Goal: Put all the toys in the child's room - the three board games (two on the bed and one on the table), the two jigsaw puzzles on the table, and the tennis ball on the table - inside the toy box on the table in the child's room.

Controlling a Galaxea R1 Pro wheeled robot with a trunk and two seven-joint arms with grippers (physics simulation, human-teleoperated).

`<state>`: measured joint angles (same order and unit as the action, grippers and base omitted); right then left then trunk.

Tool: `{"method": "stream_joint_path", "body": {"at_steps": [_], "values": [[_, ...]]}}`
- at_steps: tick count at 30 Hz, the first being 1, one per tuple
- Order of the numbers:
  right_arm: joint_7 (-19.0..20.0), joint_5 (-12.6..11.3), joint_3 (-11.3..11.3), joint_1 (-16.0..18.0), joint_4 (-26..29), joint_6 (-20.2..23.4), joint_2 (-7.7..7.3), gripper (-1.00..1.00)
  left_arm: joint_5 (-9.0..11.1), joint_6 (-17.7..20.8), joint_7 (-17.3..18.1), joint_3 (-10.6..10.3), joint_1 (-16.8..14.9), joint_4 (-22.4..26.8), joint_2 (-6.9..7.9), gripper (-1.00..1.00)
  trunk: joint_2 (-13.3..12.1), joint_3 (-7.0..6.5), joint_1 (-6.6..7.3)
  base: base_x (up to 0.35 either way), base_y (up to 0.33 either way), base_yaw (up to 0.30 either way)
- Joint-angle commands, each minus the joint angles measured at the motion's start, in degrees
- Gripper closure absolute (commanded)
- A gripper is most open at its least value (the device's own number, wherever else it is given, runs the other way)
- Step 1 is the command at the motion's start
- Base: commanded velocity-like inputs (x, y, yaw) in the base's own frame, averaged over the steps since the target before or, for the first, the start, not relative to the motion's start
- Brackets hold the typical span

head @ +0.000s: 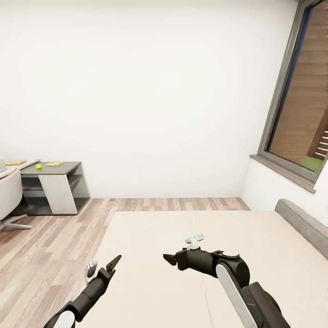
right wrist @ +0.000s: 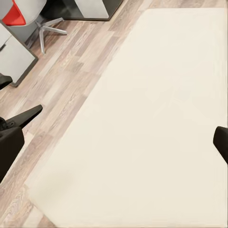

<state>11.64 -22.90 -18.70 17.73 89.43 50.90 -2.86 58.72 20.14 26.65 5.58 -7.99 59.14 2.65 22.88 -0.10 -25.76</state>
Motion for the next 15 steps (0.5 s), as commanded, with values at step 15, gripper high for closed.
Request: {"method": "stream_joint_path", "body": {"at_steps": [15], "values": [[0.4,0.4,0.0,0.0,0.0,0.1,-0.04,-1.0,0.5,0.5,0.1,0.1,0.0,0.0,-0.02,-1.0,0.0,0.02,-0.02,0.0,-0.278,0.0]]}}
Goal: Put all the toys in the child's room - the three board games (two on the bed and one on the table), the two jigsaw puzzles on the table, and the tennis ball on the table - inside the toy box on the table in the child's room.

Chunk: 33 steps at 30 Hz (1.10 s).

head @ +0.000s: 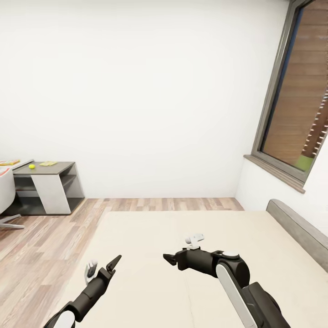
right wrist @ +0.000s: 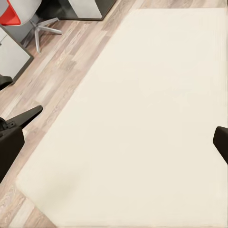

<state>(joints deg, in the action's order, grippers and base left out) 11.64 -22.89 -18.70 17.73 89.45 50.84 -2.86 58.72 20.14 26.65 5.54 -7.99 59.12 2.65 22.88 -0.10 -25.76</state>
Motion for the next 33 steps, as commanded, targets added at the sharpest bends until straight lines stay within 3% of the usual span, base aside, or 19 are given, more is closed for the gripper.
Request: {"method": "stream_joint_path", "body": {"at_steps": [1,33], "values": [[0.4,0.4,0.0,0.0,0.0,0.1,-0.04,-1.0,0.5,0.5,0.1,0.1,0.0,0.0,-0.02,-1.0,0.0,0.02,-0.02,0.0,-0.278,0.0],[0.4,0.4,0.3,0.1,0.0,0.3,-0.04,-1.0,0.5,0.6,0.1,0.1,0.0,0.0,-0.01,-1.0,0.0,0.02,-0.02,0.0,-0.278,0.0]]}}
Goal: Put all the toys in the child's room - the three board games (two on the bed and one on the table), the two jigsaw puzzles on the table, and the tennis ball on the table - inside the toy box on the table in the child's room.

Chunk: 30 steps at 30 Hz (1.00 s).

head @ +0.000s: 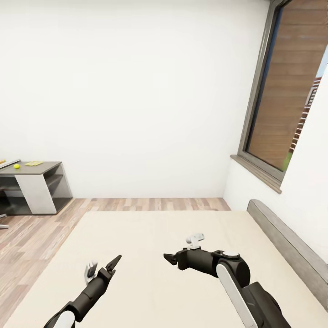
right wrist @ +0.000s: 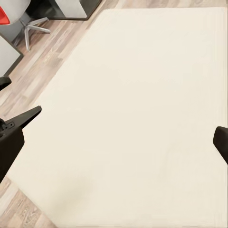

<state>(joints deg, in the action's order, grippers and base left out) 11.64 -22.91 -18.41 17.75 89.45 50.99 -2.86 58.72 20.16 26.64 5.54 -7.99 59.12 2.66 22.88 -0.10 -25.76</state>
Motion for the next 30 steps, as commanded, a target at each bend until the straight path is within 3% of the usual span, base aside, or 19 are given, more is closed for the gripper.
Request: {"method": "stream_joint_path", "body": {"at_steps": [1,12,21,30], "values": [[0.4,0.4,0.0,0.0,0.0,0.2,-0.04,-1.0,0.5,0.5,0.1,0.1,0.0,0.0,-0.02,-1.0,0.0,0.02,-0.02,0.0,-0.279,0.0],[0.4,0.4,0.0,0.1,0.0,0.2,-0.18,-1.0,0.5,0.5,0.0,0.1,0.0,0.0,-0.02,-1.0,0.0,0.02,-0.02,0.0,-0.279,0.0],[0.5,0.3,0.0,0.2,0.0,0.2,-1.78,-1.0,0.5,0.5,0.0,0.1,0.0,0.0,-0.02,-1.0,0.0,0.02,-0.02,0.0,-0.279,0.0],[0.5,0.3,0.0,0.2,0.0,0.2,-2.2,-1.0,0.4,0.5,-0.1,0.1,0.0,0.0,-0.02,-1.0,0.0,0.02,-0.02,0.0,-0.278,0.0]]}}
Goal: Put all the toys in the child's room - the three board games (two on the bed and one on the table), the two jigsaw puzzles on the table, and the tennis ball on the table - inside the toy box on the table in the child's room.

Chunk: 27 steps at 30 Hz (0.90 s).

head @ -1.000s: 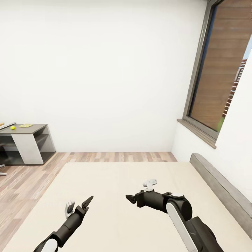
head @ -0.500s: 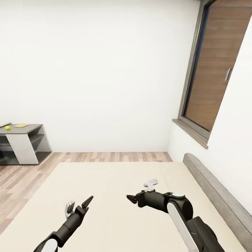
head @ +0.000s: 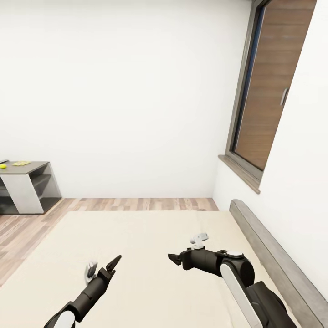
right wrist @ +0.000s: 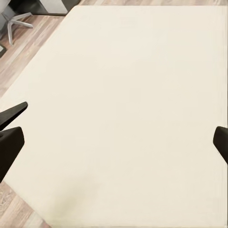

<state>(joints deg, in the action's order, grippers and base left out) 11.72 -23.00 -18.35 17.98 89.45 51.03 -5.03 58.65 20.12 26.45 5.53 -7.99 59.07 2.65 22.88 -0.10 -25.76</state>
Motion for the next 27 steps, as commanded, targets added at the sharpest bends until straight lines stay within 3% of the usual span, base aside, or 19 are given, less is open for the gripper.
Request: {"method": "stream_joint_path", "body": {"at_steps": [1,27], "values": [[0.4,0.4,0.0,0.0,0.0,0.1,-0.04,-1.0,0.5,0.5,0.1,0.1,0.0,0.0,-0.02,-1.0,0.0,0.02,-0.02,0.0,-0.279,0.0],[0.4,0.4,0.0,0.0,-0.1,-0.3,-0.25,-1.0,0.5,0.5,0.0,0.1,0.0,0.0,-0.02,-1.0,0.0,0.02,-0.02,0.0,-0.278,0.0]]}}
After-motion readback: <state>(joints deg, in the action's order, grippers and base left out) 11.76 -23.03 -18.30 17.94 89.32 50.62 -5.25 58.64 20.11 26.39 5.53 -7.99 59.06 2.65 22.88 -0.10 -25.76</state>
